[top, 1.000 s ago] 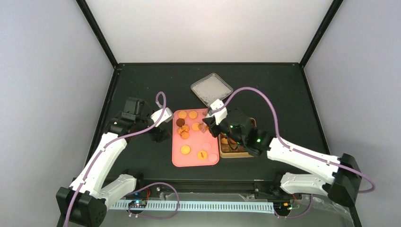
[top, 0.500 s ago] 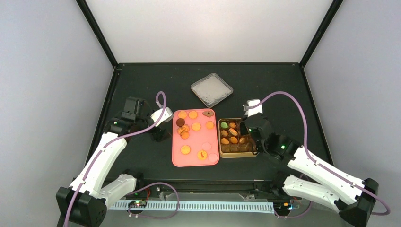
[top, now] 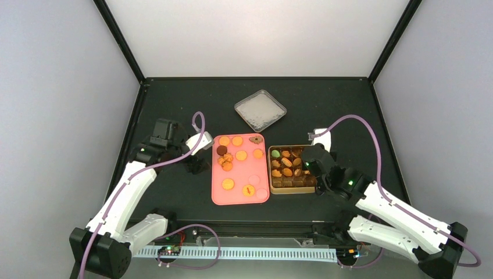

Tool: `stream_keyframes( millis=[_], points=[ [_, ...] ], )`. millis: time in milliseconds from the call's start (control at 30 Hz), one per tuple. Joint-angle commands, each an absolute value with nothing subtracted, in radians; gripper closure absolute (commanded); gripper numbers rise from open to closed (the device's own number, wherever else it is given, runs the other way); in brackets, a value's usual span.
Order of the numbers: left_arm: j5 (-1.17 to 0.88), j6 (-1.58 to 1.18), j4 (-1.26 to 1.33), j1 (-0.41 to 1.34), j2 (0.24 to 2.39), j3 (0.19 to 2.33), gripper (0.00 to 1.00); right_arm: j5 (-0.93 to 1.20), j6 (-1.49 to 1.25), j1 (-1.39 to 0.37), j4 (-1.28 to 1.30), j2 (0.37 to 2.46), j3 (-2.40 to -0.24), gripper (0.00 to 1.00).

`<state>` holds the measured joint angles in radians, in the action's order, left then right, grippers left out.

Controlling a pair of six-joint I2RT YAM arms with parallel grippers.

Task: Pack the cookies
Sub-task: Place the fake cookies in the empty pocket of the box.

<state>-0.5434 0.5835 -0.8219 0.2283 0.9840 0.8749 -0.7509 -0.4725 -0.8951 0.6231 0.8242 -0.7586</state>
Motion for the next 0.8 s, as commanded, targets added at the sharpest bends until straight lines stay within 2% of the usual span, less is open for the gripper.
stream_keyframes(
  millis=[0,267,500,767],
  points=[
    [-0.557,0.590,-0.843,0.219,0.993,0.915,0.24,-0.792,-0.496,-0.890,0.639,0.813,-0.752,0.60],
    [-0.556,0.593,-0.848,0.219,0.995,0.916,0.24,-0.780,-0.481,-0.891,0.626,0.793,-0.756,0.55],
    [-0.558,0.593,-0.847,0.219,0.999,0.918,0.24,-0.800,-0.439,-0.890,0.603,0.783,-0.784,0.65],
    [-0.558,0.593,-0.849,0.219,0.997,0.918,0.25,-0.797,-0.367,-0.863,0.547,0.841,-0.804,0.65]
  ],
)
